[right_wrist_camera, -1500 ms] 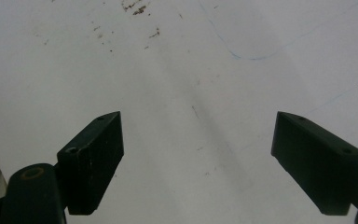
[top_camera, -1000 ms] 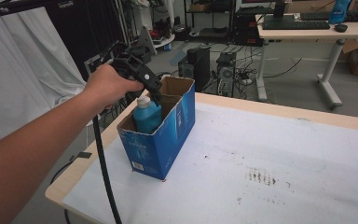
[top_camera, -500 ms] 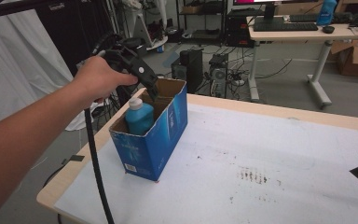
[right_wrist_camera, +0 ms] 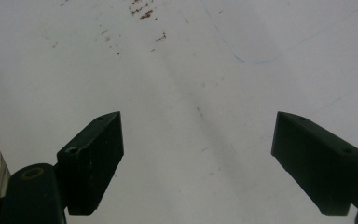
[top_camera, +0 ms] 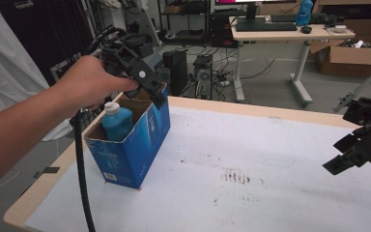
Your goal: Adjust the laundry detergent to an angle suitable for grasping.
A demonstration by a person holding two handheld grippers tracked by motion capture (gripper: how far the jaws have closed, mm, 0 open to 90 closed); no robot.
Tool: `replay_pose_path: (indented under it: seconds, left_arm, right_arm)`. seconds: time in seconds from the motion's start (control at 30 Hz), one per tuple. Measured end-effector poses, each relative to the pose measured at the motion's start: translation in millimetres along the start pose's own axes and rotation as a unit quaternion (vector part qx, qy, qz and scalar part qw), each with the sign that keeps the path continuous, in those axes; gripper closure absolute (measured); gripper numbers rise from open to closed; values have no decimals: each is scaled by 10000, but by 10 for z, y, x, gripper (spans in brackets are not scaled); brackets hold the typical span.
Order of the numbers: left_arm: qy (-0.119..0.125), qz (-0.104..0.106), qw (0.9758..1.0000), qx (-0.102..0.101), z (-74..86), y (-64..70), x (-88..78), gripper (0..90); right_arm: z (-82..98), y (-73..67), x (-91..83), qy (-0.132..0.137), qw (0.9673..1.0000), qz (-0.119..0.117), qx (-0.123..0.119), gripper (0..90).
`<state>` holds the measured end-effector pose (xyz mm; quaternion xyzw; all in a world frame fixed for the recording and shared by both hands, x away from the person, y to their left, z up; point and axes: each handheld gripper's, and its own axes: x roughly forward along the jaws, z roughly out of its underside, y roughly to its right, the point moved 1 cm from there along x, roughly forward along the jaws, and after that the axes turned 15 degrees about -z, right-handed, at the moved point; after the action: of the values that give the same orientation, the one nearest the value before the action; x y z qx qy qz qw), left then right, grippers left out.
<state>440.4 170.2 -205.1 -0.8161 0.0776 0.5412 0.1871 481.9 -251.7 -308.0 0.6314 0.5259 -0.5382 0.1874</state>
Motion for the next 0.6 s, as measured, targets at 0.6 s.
replay_pose_path:
  seconds: [0.6]
  left_arm:
    - [262, 509, 9866, 1525, -286, 902, 163, 185]
  right_arm:
    - [13, -41, 12, 31, 10000, -10, 14, 164]
